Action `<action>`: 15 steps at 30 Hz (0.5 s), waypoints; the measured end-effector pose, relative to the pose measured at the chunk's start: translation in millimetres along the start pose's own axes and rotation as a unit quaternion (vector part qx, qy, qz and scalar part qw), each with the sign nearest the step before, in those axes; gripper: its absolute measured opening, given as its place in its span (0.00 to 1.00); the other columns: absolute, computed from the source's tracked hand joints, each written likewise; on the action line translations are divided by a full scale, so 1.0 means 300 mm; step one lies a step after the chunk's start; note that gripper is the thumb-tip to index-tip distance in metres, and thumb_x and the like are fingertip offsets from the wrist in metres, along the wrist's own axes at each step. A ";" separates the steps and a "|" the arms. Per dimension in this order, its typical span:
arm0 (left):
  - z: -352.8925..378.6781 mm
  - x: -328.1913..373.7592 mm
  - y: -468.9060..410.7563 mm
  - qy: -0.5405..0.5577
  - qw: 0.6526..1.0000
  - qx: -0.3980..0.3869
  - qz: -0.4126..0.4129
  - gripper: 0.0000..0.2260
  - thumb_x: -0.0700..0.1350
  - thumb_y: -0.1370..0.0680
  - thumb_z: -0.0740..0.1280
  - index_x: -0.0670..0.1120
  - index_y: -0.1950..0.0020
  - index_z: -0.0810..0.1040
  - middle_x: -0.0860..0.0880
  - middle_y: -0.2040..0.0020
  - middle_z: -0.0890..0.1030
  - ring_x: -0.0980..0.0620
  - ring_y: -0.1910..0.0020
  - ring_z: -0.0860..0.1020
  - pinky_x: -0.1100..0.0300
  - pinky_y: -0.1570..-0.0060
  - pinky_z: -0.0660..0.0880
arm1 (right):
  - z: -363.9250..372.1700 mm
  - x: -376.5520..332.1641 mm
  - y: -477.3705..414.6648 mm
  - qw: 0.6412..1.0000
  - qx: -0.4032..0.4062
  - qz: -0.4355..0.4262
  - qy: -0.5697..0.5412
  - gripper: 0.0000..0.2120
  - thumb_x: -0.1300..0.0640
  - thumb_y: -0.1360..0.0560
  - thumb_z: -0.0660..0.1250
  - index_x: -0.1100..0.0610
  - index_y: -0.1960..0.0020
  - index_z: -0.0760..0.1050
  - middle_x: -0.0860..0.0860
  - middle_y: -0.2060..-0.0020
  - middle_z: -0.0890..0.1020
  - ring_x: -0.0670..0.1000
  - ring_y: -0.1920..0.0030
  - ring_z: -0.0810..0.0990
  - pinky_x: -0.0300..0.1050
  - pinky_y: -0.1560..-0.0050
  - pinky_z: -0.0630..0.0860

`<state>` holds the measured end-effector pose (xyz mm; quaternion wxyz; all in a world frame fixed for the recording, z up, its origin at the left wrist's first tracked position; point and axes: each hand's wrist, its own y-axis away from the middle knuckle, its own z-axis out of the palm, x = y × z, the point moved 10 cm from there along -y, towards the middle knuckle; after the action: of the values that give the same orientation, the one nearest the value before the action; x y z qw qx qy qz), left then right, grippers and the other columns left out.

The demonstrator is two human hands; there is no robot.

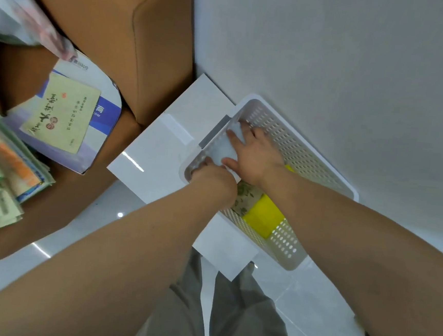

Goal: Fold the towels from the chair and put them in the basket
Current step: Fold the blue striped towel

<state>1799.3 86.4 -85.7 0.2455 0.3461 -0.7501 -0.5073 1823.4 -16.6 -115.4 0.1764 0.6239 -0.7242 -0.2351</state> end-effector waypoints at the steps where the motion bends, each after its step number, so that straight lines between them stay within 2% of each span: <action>1: 0.003 0.003 -0.021 -0.007 1.000 -0.015 0.006 0.33 0.40 0.21 0.61 0.40 0.19 0.51 0.35 0.26 0.60 0.35 0.29 0.64 0.44 0.34 0.69 | 0.009 -0.006 -0.008 1.000 0.002 0.004 0.007 0.37 0.33 0.21 0.53 0.49 0.18 0.49 0.57 0.20 0.49 0.62 0.26 0.57 0.59 0.28 0.62; 3: 0.001 0.022 -0.047 -0.022 0.998 -0.042 0.036 0.27 0.39 0.22 0.60 0.37 0.23 0.59 0.35 0.36 0.69 0.36 0.37 0.70 0.46 0.36 0.72 | 0.020 -0.013 -0.010 1.000 0.013 0.011 0.015 0.37 0.34 0.20 0.53 0.51 0.18 0.50 0.58 0.20 0.49 0.62 0.26 0.58 0.58 0.29 0.63; 4: -0.003 0.035 -0.047 -0.036 0.996 -0.055 0.054 0.24 0.39 0.21 0.59 0.36 0.26 0.62 0.37 0.42 0.71 0.38 0.42 0.71 0.47 0.36 0.72 | 0.018 -0.013 -0.006 1.000 0.020 0.015 0.015 0.36 0.34 0.20 0.53 0.51 0.19 0.50 0.59 0.21 0.49 0.62 0.26 0.59 0.58 0.29 0.64; 5: -0.003 0.042 -0.040 -0.054 0.994 -0.068 0.065 0.20 0.39 0.19 0.58 0.35 0.28 0.64 0.38 0.44 0.71 0.39 0.42 0.70 0.48 0.34 0.70 | 0.014 -0.010 -0.001 0.999 0.024 0.020 0.010 0.36 0.35 0.20 0.54 0.51 0.19 0.50 0.59 0.21 0.49 0.62 0.26 0.59 0.58 0.29 0.64; 6: 0.005 0.037 -0.031 -0.073 0.993 -0.076 0.059 0.19 0.40 0.17 0.56 0.35 0.27 0.63 0.37 0.40 0.70 0.39 0.38 0.69 0.48 0.30 0.67 | 0.009 -0.008 0.002 0.999 0.021 0.026 0.003 0.36 0.35 0.20 0.54 0.51 0.19 0.51 0.59 0.21 0.49 0.62 0.26 0.59 0.57 0.29 0.64; 7: 0.013 0.030 -0.024 -0.085 0.993 -0.068 0.051 0.21 0.41 0.17 0.56 0.36 0.24 0.61 0.36 0.31 0.66 0.38 0.31 0.65 0.47 0.28 0.62 | 0.000 -0.009 0.009 0.999 0.015 0.029 -0.005 0.35 0.35 0.20 0.55 0.50 0.19 0.51 0.59 0.21 0.49 0.61 0.26 0.59 0.57 0.28 0.64; 8: 0.013 0.024 -0.011 -0.081 0.994 -0.054 0.045 0.25 0.42 0.17 0.57 0.37 0.21 0.57 0.35 0.23 0.58 0.36 0.25 0.59 0.44 0.26 0.57 | -0.017 -0.010 0.019 0.999 0.010 0.029 -0.017 0.35 0.35 0.19 0.55 0.50 0.19 0.51 0.58 0.21 0.49 0.61 0.26 0.59 0.57 0.28 0.63; 10: 0.014 -0.004 0.037 -0.047 0.998 -0.037 0.012 0.34 0.44 0.19 0.59 0.39 0.19 0.43 0.35 0.20 0.42 0.34 0.21 0.47 0.38 0.26 0.52 | -0.058 -0.007 0.056 0.998 -0.004 0.017 -0.063 0.33 0.37 0.18 0.54 0.49 0.19 0.53 0.56 0.20 0.49 0.60 0.25 0.59 0.56 0.27 0.63; 11: 0.019 -0.011 0.059 -0.030 0.999 -0.036 0.003 0.37 0.43 0.19 0.59 0.40 0.19 0.38 0.35 0.21 0.38 0.33 0.21 0.46 0.37 0.26 0.52 | -0.082 -0.001 0.083 0.996 -0.007 0.010 -0.088 0.31 0.38 0.17 0.53 0.49 0.19 0.53 0.55 0.20 0.49 0.60 0.24 0.59 0.56 0.27 0.62; 13: 0.022 -0.010 0.122 -0.024 0.999 -0.031 0.005 0.36 0.44 0.20 0.59 0.40 0.19 0.39 0.35 0.20 0.39 0.33 0.22 0.48 0.38 0.26 0.52 | -0.138 0.018 0.146 0.994 0.003 -0.001 -0.111 0.27 0.43 0.16 0.51 0.51 0.19 0.55 0.53 0.19 0.52 0.59 0.25 0.61 0.54 0.27 0.63; 15: 0.000 -0.008 0.203 -0.027 1.000 0.005 0.009 0.33 0.45 0.19 0.59 0.38 0.20 0.46 0.35 0.20 0.45 0.34 0.23 0.53 0.39 0.25 0.53 | -0.188 0.020 0.217 0.995 0.016 -0.017 -0.095 0.25 0.50 0.15 0.53 0.54 0.19 0.57 0.53 0.20 0.56 0.58 0.25 0.63 0.53 0.27 0.65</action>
<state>1784.3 103.2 -29.0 0.2284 0.3264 -0.7620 -0.5106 1799.9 -22.1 -32.5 0.0930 0.6139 -0.7305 -0.2844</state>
